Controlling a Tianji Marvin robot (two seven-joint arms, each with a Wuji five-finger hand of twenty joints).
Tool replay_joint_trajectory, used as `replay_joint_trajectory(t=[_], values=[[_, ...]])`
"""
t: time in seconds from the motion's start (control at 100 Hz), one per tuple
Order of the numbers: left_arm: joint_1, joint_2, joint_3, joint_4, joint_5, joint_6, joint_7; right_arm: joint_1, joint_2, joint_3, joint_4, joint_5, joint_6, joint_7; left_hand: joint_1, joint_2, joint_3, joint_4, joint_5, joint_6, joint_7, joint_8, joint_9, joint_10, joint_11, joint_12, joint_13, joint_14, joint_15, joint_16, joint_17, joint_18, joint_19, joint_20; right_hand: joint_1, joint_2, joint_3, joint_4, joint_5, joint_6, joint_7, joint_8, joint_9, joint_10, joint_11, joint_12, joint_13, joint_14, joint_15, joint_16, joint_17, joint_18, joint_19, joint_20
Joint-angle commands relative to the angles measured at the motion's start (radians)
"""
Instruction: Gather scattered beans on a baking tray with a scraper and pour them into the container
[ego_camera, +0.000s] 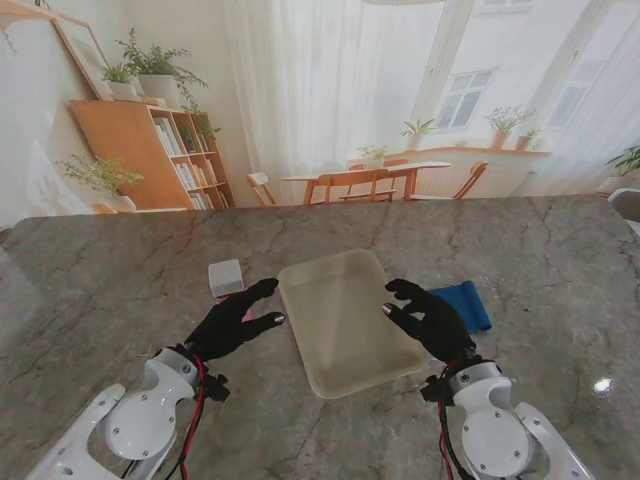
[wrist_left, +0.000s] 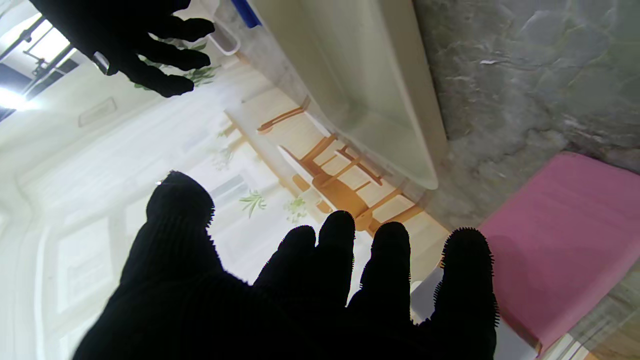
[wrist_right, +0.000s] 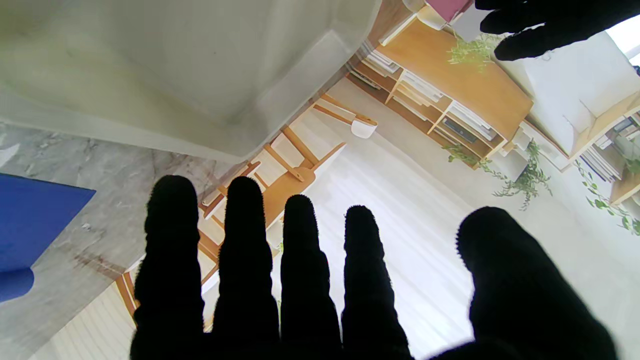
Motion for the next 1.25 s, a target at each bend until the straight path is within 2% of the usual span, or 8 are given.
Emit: replay_joint_trajectory(t=[0.0, 0.31, 0.74, 1.24], values=[[-0.007, -0.001, 0.006, 0.013, -0.005, 0.008, 0.002, 0.005, -0.001, -0.001, 0.013, -0.02, -0.005, 0.008, 0.015, 0.033, -0.002, 0.009, 0.014, -0.02, -0.013, 0.015, 0.006, -0.018, -0.009, 0.013, 0.008, 0.001, 0.0, 0.013, -0.009, 0.016, 0.023, 0.028, -0.009, -0.001, 0.018, 0.024, -0.008, -0.012, 0.004, -0.015, 0.01, -0.017, 0.017, 0.004, -0.006, -0.001, 0.001, 0.009, -0.024, 0.001, -0.021, -0.001], [-0.004, 0.001, -0.001, 0.018, 0.007, 0.008, -0.001, 0.019, -0.009, -0.012, 0.029, -0.03, 0.007, -0.036, 0.022, 0.03, -0.002, 0.01, 0.017, -0.021, -0.011, 0.018, 0.005, -0.021, -0.009, 0.014, 0.012, 0.002, 0.002, 0.019, -0.01, 0.014, 0.03, 0.041, -0.003, 0.0, 0.016, 0.023, -0.014, -0.002, 0.001, -0.017, -0.004, -0.011, 0.011, 0.001, -0.033, 0.006, -0.013, 0.0, -0.075, -0.004, -0.068, -0.033], [0.011, 0.001, -0.019, 0.015, 0.043, -0.014, 0.02, 0.021, -0.009, -0.017, 0.033, -0.041, 0.007, -0.04, 0.028, 0.036, -0.002, 0.009, 0.024, -0.023, -0.007, 0.025, -0.002, -0.026, -0.01, 0.015, 0.017, 0.0, 0.006, 0.025, -0.01, 0.01, 0.038, 0.053, -0.003, 0.005, 0.012, 0.023, -0.014, -0.002, 0.001, -0.018, 0.001, -0.009, 0.014, 0.001, -0.031, 0.008, -0.011, -0.001, -0.08, -0.001, -0.065, -0.042], [0.0, 0.004, -0.011, 0.027, 0.034, -0.015, 0.004, 0.019, -0.007, -0.014, 0.031, -0.042, 0.013, -0.034, 0.034, 0.033, -0.004, 0.008, 0.027, -0.025, -0.007, 0.029, -0.004, -0.029, -0.011, 0.015, 0.023, -0.001, 0.008, 0.03, -0.011, 0.011, 0.04, 0.057, -0.003, 0.008, 0.009, 0.023, -0.013, -0.002, 0.001, -0.019, 0.004, -0.008, 0.014, 0.001, -0.031, 0.008, -0.012, -0.001, -0.084, -0.001, -0.064, -0.046]])
